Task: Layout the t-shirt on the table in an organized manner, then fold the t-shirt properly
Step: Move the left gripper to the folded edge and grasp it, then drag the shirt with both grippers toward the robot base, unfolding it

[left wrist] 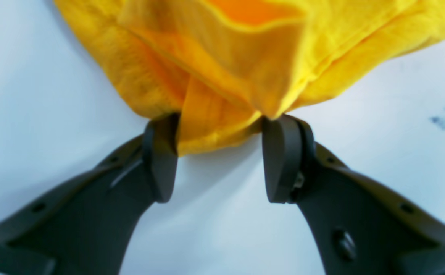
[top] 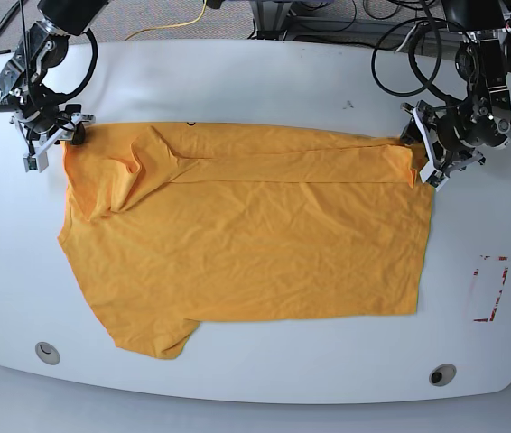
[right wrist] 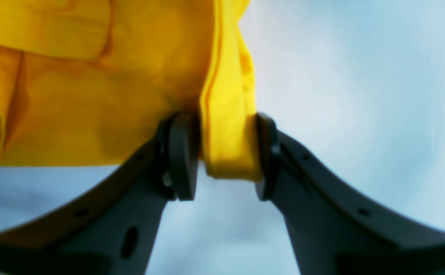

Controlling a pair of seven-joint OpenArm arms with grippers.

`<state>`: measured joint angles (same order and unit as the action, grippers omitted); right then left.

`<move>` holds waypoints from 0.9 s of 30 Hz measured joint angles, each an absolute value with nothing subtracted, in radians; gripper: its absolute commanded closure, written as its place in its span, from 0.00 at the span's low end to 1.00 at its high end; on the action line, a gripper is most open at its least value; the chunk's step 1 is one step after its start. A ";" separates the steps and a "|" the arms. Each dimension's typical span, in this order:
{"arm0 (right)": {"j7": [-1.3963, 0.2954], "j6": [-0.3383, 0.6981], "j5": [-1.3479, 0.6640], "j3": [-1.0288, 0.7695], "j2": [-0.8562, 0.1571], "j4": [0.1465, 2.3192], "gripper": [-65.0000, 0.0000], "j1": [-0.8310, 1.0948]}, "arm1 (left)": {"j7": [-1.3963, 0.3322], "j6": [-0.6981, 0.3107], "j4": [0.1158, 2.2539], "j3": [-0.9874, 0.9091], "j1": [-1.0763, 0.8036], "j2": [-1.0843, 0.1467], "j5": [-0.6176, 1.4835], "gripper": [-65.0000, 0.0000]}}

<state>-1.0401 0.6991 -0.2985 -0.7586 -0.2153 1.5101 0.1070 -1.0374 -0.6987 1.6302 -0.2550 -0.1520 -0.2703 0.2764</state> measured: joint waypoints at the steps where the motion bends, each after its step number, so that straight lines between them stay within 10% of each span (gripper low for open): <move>1: -1.040 0.699 -0.299 -0.760 -0.215 1.510 0.72 0.107 | -1.034 -0.698 1.631 -0.257 -0.152 -0.268 0.258 0.62; 8: -1.041 0.699 -0.299 -0.762 -0.214 1.510 0.92 0.107 | -1.023 -0.698 1.634 -0.259 -0.149 -0.259 0.199 0.96; 27: -1.032 0.713 -0.344 -0.785 -0.213 1.528 1.00 0.171 | -1.028 -0.708 1.748 -0.379 -0.319 -0.258 0.173 0.98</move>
